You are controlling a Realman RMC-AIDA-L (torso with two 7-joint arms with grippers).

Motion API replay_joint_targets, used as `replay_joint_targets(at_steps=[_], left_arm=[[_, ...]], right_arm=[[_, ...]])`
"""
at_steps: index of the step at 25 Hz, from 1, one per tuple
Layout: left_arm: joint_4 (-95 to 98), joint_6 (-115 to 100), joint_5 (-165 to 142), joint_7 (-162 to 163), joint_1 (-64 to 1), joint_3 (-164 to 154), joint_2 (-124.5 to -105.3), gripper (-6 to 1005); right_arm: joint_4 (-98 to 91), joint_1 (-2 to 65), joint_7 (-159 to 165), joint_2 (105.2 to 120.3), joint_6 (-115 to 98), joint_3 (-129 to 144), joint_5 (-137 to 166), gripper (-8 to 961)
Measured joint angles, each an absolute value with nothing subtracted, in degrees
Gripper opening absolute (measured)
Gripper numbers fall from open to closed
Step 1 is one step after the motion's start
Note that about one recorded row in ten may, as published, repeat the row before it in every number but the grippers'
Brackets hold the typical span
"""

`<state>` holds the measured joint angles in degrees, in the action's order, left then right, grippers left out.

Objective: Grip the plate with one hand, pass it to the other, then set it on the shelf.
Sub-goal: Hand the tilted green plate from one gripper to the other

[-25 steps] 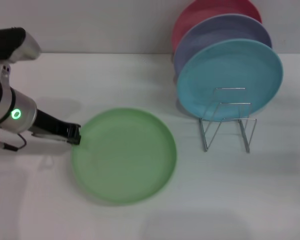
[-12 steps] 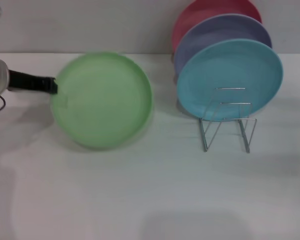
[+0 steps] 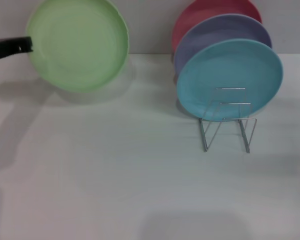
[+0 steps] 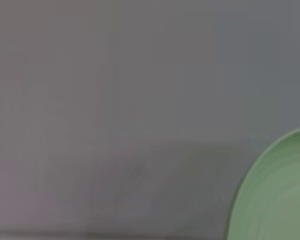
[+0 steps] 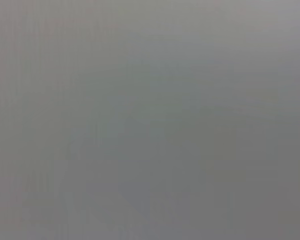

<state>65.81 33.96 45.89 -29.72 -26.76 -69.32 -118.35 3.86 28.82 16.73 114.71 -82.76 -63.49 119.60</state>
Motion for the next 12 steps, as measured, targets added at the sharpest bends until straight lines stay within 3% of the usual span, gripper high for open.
replay_joint_targets(at_steps=[12], left_arm=[[65.75, -0.44, 64.44, -45.48, -17.02, -90.52, -118.33, 27]], right_arm=[[2.95, 28.65, 16.12, 116.3, -83.22, -63.36, 119.71, 519]])
